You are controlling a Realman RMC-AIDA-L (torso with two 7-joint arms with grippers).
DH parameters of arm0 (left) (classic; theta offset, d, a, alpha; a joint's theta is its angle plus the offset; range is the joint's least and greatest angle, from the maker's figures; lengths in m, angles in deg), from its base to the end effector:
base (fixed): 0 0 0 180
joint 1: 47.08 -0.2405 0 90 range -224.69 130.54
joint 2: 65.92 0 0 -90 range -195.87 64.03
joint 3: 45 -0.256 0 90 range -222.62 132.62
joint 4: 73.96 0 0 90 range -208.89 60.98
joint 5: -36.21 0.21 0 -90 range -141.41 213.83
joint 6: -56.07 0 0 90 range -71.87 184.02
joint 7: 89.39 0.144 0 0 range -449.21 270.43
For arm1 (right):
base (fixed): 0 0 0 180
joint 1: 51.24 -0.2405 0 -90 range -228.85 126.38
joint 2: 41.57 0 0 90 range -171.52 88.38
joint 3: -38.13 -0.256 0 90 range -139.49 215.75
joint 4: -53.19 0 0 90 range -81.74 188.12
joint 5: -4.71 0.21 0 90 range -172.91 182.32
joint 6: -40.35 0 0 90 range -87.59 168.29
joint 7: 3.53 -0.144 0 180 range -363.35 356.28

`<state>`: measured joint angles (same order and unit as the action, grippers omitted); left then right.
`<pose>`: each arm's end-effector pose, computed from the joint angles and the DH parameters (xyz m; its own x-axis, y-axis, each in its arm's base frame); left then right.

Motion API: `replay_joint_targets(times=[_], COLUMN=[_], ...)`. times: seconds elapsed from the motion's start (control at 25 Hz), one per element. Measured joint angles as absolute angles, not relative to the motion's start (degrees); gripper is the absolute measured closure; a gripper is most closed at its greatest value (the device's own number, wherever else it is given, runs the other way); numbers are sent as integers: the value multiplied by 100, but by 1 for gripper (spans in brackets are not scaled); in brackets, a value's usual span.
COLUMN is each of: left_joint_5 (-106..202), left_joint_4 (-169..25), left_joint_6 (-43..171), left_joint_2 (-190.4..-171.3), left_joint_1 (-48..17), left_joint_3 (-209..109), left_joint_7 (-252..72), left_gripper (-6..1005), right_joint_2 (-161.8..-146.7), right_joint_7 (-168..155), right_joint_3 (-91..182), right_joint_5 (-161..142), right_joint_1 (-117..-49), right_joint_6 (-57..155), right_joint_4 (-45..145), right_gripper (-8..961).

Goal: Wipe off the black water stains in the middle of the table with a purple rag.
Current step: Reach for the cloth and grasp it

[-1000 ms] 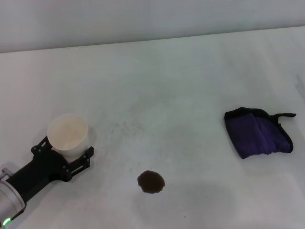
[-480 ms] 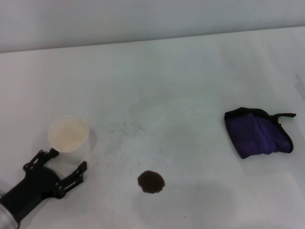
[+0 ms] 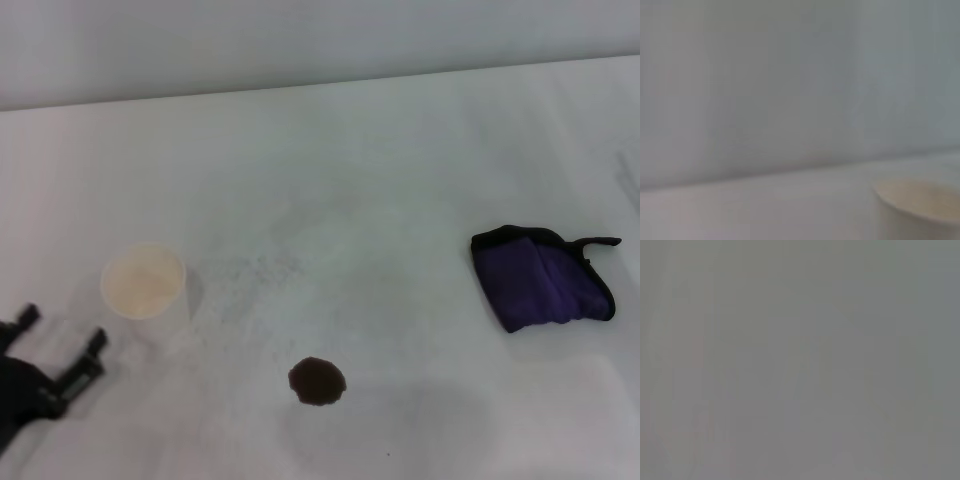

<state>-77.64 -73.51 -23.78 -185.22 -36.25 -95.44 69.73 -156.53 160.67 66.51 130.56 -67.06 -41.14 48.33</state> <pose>-0.3665 0.2006 -0.0541 0.7314 0.1667 0.6612 0.6424 -0.4937 -0.5862 0.3916 0.2673 0.0704 0.7799 0.1514 -0.6074 -0.6129 -0.0121 -0.7900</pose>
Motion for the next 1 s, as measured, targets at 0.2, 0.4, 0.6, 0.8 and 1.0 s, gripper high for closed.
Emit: replay_joint_targets(times=[0.2,0.4,0.6,0.8,1.0], left_joint_5=[-8807,-9279,-9442,-9565,-9655], left_joint_4=[-7342,-7185,-6905,-6662,-6343], left_joint_6=[-2837,-3069,-3216,-3229,-3228], left_joint_2=[-18507,-18495,-18483,-18455,-18448], left_joint_1=[-3771,-3781,-3764,-3727,-3769], left_joint_3=[-9544,-9545,-9545,-9546,-9534], left_joint_7=[6993,6966,6893,6816,6805], left_gripper=[106,106,107,107,107], right_joint_2=[-15659,-15643,-15468,-15199,-15126], right_joint_7=[14719,12308,9294,6817,4842], right_joint_3=[7003,7680,8733,8908,8926], right_joint_5=[13056,13058,12423,10549,8234], right_joint_1=[-6762,-6798,-6656,-6943,-7524], right_joint_6=[-4166,-4053,-3419,-3440,-4406], right_joint_4=[4789,4249,2721,1678,519], right_gripper=[117,117,117,118,134])
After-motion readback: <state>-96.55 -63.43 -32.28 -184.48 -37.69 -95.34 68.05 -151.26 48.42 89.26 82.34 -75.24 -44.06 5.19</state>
